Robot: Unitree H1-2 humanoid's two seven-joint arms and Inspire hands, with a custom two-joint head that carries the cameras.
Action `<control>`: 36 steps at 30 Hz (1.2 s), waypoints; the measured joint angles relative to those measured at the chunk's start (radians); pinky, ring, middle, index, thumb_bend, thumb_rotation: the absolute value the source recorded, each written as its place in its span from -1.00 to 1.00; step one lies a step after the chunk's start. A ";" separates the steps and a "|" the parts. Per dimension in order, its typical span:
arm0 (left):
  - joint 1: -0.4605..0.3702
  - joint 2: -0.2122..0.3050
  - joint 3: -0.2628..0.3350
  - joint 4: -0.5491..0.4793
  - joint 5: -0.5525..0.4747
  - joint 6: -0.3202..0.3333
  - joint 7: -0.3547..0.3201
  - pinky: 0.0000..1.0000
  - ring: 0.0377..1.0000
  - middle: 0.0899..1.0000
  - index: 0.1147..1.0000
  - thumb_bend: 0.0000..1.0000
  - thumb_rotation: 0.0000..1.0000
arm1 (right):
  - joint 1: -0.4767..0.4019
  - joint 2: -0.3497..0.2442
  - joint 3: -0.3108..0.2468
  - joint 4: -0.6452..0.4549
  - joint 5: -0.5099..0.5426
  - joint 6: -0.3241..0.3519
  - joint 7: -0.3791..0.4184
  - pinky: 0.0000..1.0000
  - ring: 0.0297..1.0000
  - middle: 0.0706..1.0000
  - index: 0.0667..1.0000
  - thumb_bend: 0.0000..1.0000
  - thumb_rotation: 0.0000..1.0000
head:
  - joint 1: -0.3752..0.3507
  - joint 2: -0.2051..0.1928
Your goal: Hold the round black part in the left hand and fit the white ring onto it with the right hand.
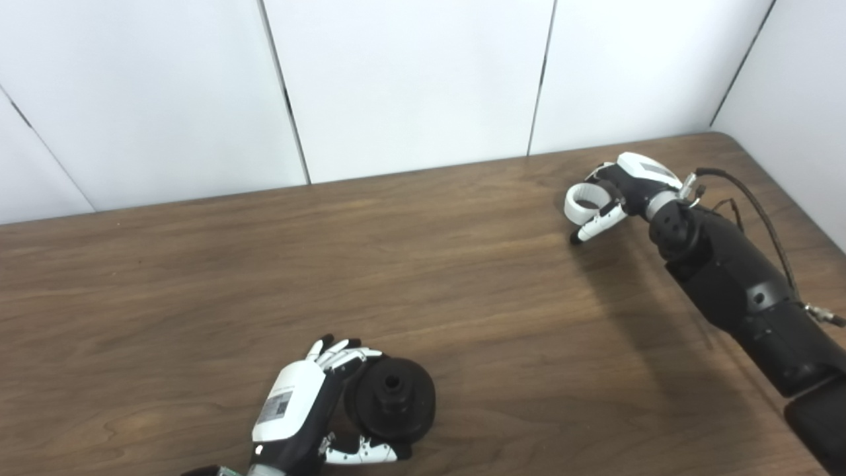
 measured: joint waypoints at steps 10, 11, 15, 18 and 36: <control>0.002 0.000 0.000 -0.003 0.000 -0.002 -0.003 1.00 0.76 0.54 -0.16 0.05 -0.90 | 0.000 0.000 0.000 -0.001 -0.011 -0.007 0.000 1.00 0.87 0.81 0.30 0.56 -0.57 | -0.002 0.003; 0.002 0.000 0.000 -0.003 0.000 -0.002 -0.003 1.00 0.76 0.54 -0.16 0.05 -0.90 | 0.000 0.000 0.000 -0.001 -0.011 -0.012 0.000 1.00 0.87 0.81 0.29 0.56 -0.58 | -0.002 0.003; 0.003 0.000 0.000 -0.003 0.000 -0.004 -0.003 1.00 0.75 0.53 -0.17 0.05 -0.90 | 0.000 0.000 -0.004 -0.002 -0.011 -0.032 -0.007 1.00 0.82 0.72 -0.02 0.15 -0.70 | -0.003 0.003; 0.003 0.000 0.000 -0.003 0.000 -0.003 -0.004 1.00 0.76 0.54 -0.16 0.05 -0.90 | 0.003 0.001 -0.010 -0.002 -0.011 -0.045 -0.033 0.95 0.77 0.64 -0.09 0.05 -0.73 | -0.006 0.008; 0.005 -0.001 0.001 -0.014 0.003 0.009 -0.017 1.00 0.76 0.53 -0.16 0.05 -0.90 | 0.032 -0.008 -0.015 -0.024 -0.013 -0.092 -0.065 0.96 0.77 0.62 -0.10 0.04 -0.74 | -0.012 0.014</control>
